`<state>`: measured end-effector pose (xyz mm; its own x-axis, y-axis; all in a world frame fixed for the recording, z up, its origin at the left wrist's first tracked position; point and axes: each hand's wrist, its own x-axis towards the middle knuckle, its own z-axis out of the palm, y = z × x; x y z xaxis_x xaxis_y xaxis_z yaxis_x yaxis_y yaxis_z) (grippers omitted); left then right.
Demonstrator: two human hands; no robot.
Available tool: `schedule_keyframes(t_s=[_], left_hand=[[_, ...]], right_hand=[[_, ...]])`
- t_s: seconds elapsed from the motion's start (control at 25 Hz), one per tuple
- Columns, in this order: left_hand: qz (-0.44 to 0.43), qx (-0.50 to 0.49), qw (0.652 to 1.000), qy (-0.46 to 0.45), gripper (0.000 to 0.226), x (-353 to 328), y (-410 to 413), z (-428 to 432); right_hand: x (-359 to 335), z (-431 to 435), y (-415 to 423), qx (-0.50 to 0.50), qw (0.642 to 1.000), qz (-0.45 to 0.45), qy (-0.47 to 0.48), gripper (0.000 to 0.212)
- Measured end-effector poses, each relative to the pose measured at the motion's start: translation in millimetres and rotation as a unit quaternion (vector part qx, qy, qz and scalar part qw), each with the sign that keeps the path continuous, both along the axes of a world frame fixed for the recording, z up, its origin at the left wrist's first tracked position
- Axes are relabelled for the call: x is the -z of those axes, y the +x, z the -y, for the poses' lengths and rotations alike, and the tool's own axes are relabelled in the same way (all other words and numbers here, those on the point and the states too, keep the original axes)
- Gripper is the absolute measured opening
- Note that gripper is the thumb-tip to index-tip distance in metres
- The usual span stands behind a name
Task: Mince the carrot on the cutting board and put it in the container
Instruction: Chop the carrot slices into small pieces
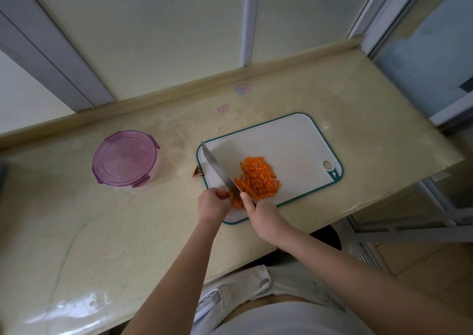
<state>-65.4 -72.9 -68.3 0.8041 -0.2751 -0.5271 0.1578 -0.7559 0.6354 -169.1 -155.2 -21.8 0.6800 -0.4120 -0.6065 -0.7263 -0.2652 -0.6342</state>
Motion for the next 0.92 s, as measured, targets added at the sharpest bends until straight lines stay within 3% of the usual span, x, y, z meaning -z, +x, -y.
schedule_keyframes(t_s=[0.92], left_hand=[[0.009, 0.021, 1.0, 0.022, 0.017, 5, 0, 1]], right_hand=[[13, 6, 12, 0.006, 1.0, 0.008, -0.001, 0.046]])
